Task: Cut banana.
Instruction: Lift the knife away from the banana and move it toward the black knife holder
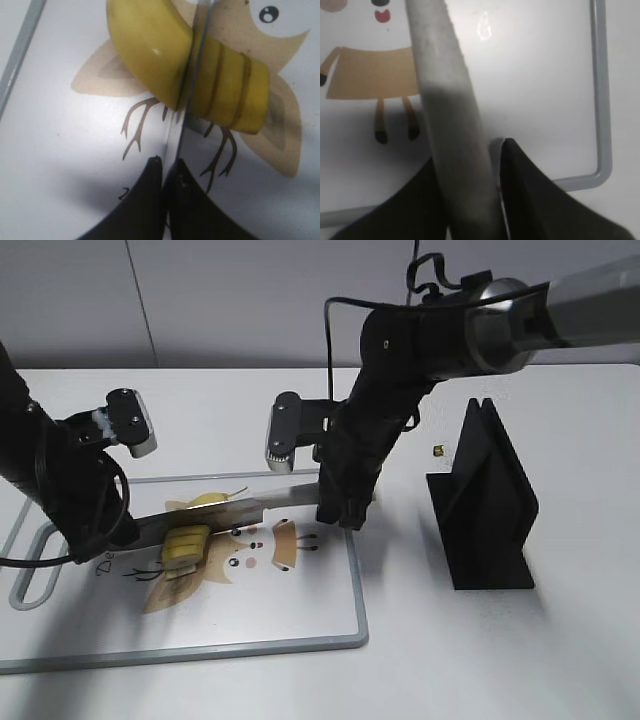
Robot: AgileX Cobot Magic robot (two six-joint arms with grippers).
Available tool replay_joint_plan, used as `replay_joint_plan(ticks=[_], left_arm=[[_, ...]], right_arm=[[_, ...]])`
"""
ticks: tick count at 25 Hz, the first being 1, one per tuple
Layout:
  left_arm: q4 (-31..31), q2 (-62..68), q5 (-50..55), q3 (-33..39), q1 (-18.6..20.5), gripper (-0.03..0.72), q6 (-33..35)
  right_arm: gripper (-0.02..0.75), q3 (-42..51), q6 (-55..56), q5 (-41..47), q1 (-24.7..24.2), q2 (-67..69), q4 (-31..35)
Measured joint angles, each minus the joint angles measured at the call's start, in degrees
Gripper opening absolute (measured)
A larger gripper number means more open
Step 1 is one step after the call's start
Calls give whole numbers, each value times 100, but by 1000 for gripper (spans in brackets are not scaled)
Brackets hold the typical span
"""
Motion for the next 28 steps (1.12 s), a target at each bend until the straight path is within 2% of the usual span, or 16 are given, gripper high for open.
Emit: replay_joint_plan(ticks=[18,28], left_arm=[[-58,-107,-34,28,0,1,-12],[93,-821,37,47,-16,1,-59]], right_arm=[[227,34,34,1,14,-298,-110],[227,-121,1,254,18,-800,-211]])
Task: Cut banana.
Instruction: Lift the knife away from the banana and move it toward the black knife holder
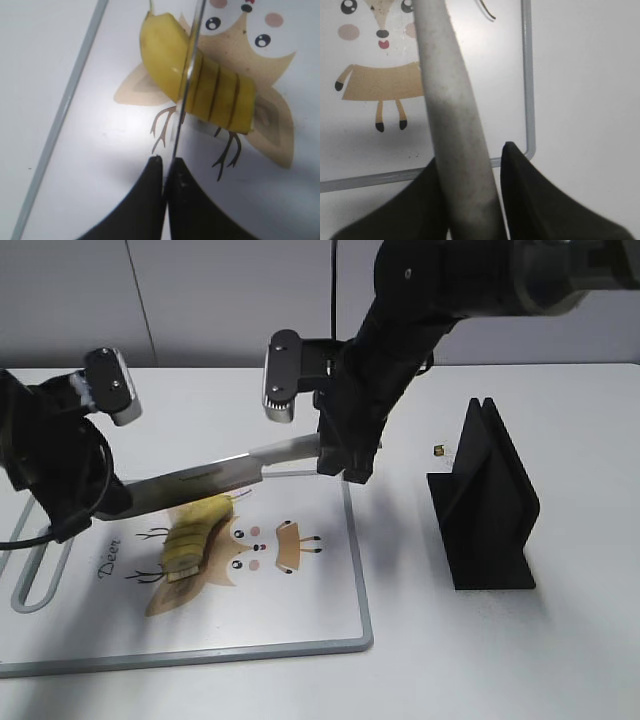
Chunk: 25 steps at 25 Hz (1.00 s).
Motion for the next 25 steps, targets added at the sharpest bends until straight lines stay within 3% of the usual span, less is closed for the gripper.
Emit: replay_joint_plan(ticks=[5,13,18,20,25], left_arm=[[152,-504,49,0,0,-3,-18],[87,-1462,856,17,-6,-3,-8],[-11,-2017,1014,17,-6,8,170],[-47,-2153,1002,17,0,75,170],[-53,-2306,917,64,26,504,164]], right_arm=[[227,-232,0,227,0,-205,-6],[193,-776,-204,1826,0,-598,119],[180,-796,-434,2066,6,-968,168],[172,-796,-477,2160,6,-1045,152],[161,-796,-772,2368,-46,-1071,-53]])
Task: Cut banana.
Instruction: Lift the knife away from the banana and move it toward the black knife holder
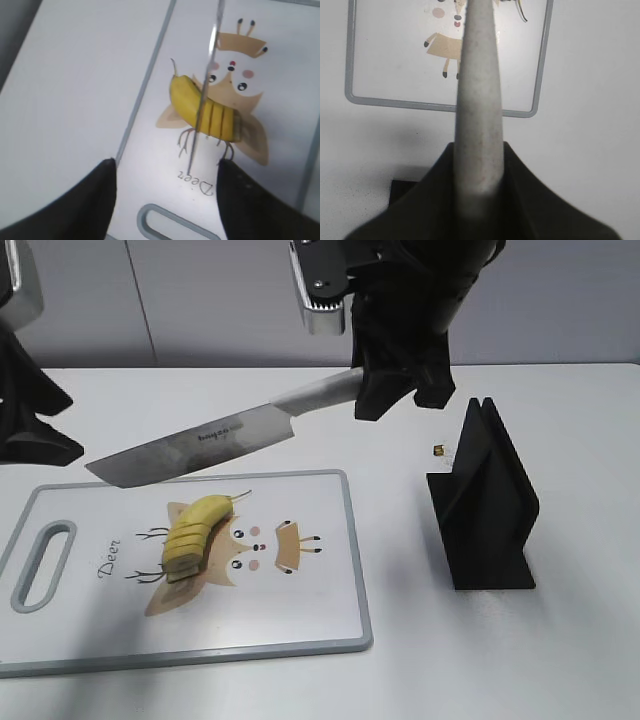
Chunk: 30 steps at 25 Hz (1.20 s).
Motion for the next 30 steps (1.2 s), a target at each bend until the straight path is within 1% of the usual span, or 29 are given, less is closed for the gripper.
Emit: replay_joint_plan(ticks=[1,2,3,5,8,10,11,12,13,15,17,18,21,25,27,30], left_arm=[[0,-37,-117,0,0,565,-6],[-5,-70,-219,0,0,609,-6],[-5,-113,-324,0,0,629,-25],[1,-194,-381,-40,27,632,-172],[142,-417,-406,-169,145,631,-759],[503,-614,-399,-237,240,628,-1429],[717,-700,-376,-247,264,626,-1867],[1045,-801,-341,-247,266,624,-2281],[1391,-899,-222,-247,266,622,-2882],[2005,-1050,113,-247,266,618,-3762],[2535,-1201,513,-247,266,612,-4493],[2665,-1289,682,-247,273,610,-4814],[2817,-1576,1155,-247,289,596,-5358],[2843,-2048,1846,-133,289,588,-5889],[2838,-2373,1908,130,289,587,-6216],[2766,-3025,1847,627,289,587,-6532]], right_arm=[[161,0,-5,5,-1,0,-8],[161,0,-5,5,-1,-7,-8],[161,0,-5,10,-1,-9,-8],[161,0,88,39,-1,-29,-8],[161,0,482,193,-1,-71,-15],[161,0,788,310,-1,-141,-65],[161,0,949,327,-1,-180,-82],[161,0,1240,335,-1,-223,-86],[161,0,1626,350,-1,-257,-101],[161,0,2397,357,-1,-350,-124],[161,0,3073,357,-1,-433,-170],[161,0,3304,364,-1,-477,-184],[161,0,4340,376,-1,-619,-189],[161,125,5111,376,-1,-887,-35],[160,367,5248,376,4,-1080,140],[161,982,5495,376,16,-1461,289]])
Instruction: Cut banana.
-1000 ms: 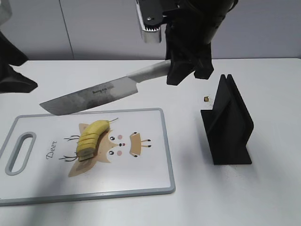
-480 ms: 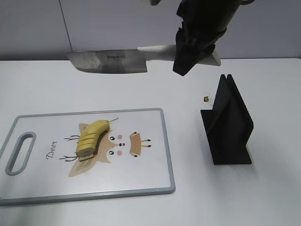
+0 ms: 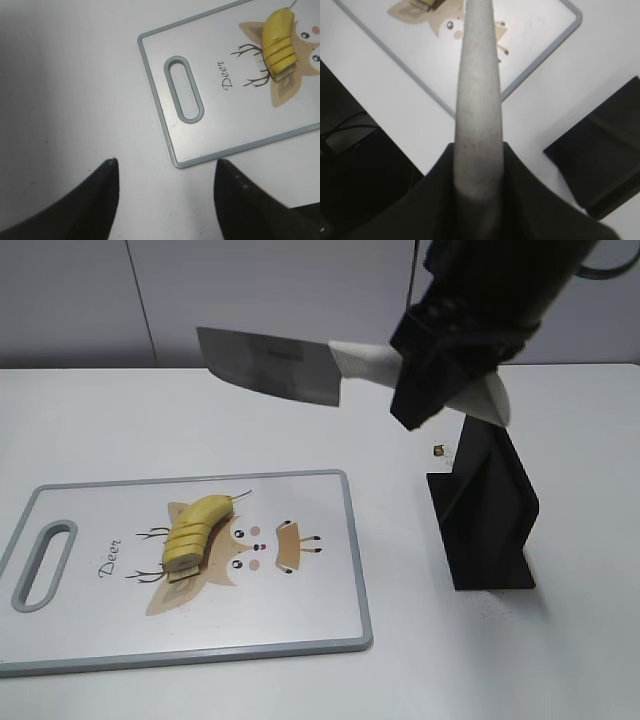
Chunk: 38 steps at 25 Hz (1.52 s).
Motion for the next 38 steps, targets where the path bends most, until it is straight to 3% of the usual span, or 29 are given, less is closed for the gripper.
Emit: replay_joint_plan(ticks=[10,20,31,38], left_arm=[[-48,-2537,-14,1353,0,587,-202],[19,-4291,132,1490,0,576,-220],[110,-4445,-240,1933,0,565,-220],[73,-4445,-212,1948,0,554,-220]], right_arm=[[161,1697,1103,-818,6,-1652,-97],[161,2504,2809,-990,11,-3011,-1440],[161,3091,4190,-1094,11,-4119,-2379],[161,3315,4617,-1104,11,-4259,-2511]])
